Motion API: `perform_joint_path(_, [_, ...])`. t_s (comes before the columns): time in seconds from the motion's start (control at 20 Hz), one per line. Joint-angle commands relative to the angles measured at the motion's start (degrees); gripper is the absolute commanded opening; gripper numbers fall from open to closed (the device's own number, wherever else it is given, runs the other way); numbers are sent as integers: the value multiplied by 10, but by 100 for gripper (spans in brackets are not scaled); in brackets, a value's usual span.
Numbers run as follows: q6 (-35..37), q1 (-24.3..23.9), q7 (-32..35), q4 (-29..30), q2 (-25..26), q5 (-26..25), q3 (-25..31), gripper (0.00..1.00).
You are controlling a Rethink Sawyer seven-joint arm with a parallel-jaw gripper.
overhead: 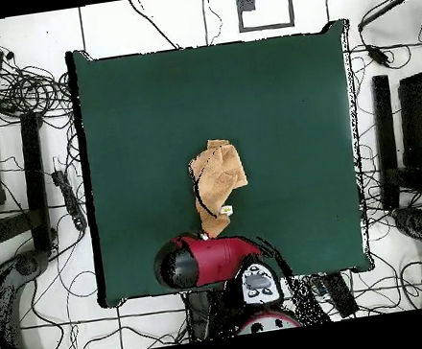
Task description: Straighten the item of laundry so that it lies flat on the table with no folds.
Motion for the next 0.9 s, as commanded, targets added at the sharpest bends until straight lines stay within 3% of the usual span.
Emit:
perform_joint_path(0.05, [140, 3, 35, -132, -37, 13, 11, 100])
perform_joint_path(0.4, [272, 20, 60, -141, -116, 3, -12, 100])
perform_joint_path(0.5, [253, 16, 61, -139, -125, -2, -6, 100])
perform_joint_path(0.7, [187, 1, 66, -128, -87, -13, 10, 100])
perform_joint_path(0.9, [112, 17, 97, -123, 13, -47, -17, 100])
